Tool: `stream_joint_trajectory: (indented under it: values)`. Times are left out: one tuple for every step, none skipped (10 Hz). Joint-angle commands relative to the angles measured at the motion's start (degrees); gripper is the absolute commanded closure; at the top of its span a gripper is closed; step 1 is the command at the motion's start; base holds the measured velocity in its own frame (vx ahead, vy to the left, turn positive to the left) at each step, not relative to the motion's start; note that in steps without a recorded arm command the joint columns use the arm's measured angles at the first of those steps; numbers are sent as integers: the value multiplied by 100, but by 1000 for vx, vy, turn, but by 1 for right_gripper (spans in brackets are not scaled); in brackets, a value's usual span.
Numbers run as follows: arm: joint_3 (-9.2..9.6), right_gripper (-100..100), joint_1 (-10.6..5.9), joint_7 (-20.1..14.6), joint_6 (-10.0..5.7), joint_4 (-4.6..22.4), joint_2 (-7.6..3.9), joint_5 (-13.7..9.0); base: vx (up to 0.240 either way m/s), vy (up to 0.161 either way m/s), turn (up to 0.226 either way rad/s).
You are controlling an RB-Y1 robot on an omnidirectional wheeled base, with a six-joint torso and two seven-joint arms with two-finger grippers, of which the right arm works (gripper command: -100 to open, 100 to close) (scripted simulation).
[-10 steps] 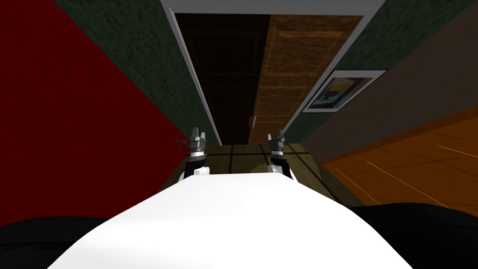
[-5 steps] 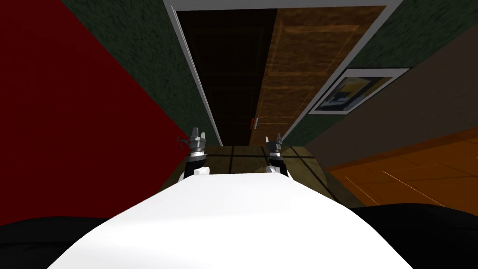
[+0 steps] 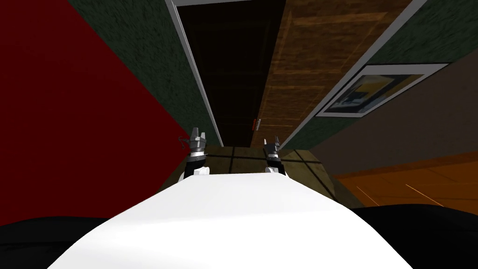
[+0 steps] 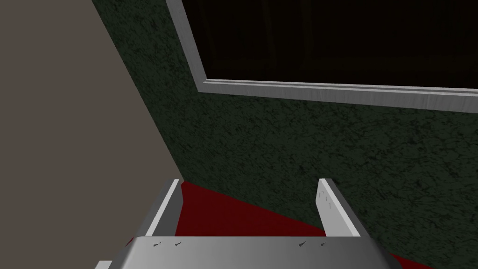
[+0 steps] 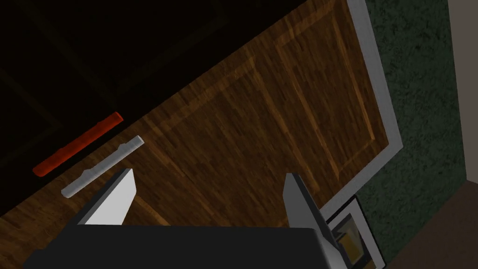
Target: Pull the door open
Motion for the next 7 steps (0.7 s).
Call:
stream_joint_trajectory:
  values:
    - [73,-100,-31,-253,-123,246,-56,-161,81,-51,79]
    - [113,-100,-55,-398,-175,383,-90,-263,107,-41,87]
    - [152,-100,-80,-542,-227,520,-123,-364,98,-36,95]
    - [192,-100,-105,-687,-279,657,-156,-466,98,-41,81]
    - [232,-100,-130,-831,-332,794,-189,-567,95,-34,75]
    - [271,-100,-156,-976,-384,931,-222,-669,93,-36,95]
    - [310,-100,-181,-1120,-436,1068,-255,-771,88,-45,99]
